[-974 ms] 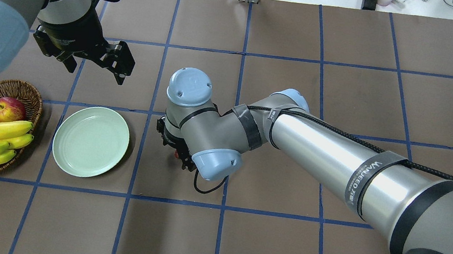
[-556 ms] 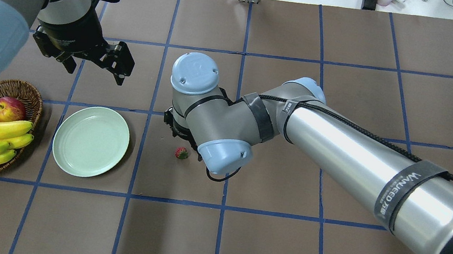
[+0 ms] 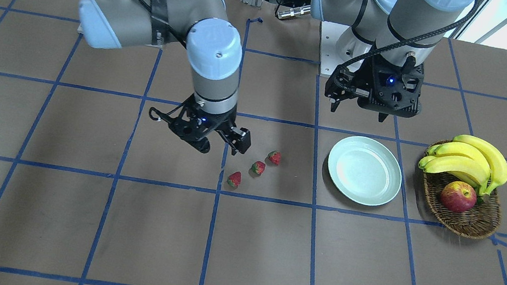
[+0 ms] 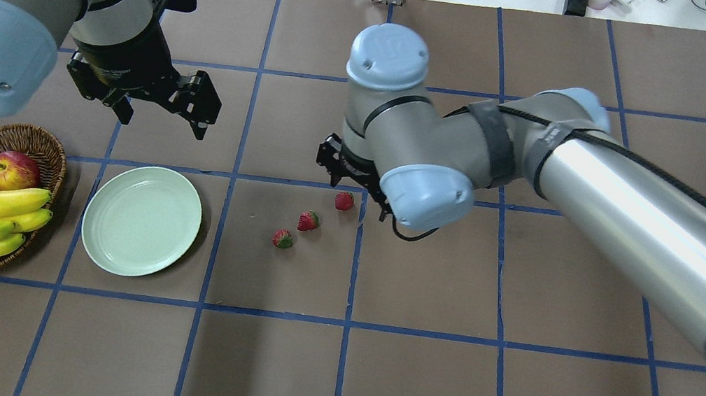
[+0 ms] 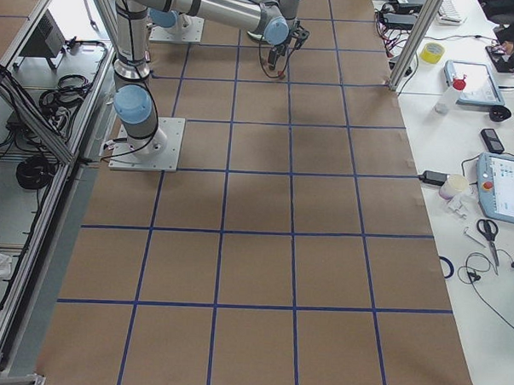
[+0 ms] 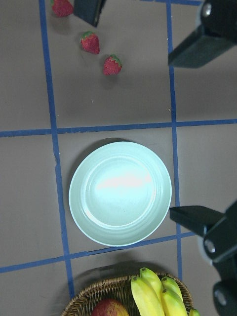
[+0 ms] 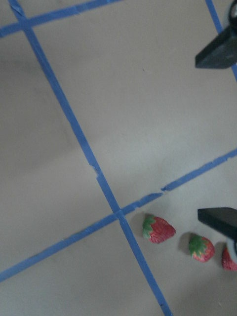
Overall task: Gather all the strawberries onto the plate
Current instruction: 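Withdraw the right arm while the left gripper reaches toward the strawberries, then grasp one strawberry with the left gripper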
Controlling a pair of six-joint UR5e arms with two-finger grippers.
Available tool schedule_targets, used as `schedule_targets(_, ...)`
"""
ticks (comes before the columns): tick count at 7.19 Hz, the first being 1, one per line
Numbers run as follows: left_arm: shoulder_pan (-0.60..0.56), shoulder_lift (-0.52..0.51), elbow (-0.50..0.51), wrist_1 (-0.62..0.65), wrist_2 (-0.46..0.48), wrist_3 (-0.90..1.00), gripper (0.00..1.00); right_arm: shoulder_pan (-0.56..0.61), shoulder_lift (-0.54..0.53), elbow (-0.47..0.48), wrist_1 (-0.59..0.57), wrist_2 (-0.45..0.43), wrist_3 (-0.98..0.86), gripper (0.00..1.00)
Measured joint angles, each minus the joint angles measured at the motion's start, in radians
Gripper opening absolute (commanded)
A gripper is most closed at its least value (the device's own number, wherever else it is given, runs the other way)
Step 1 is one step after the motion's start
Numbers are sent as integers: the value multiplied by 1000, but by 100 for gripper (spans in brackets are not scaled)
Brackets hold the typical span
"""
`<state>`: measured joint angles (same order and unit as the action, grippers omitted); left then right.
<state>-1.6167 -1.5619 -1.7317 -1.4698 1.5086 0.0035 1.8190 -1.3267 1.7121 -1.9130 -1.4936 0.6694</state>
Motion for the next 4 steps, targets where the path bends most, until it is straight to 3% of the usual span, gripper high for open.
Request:
schedule_targets(2, -74, -57, -37, 105, -34, 6, 99, -108, -78, -6, 63, -10, -222, 100)
schedule_targets(4, -138, -114, -105, 221, -35, 32, 99, -131, -137, -57, 104, -28, -299, 100)
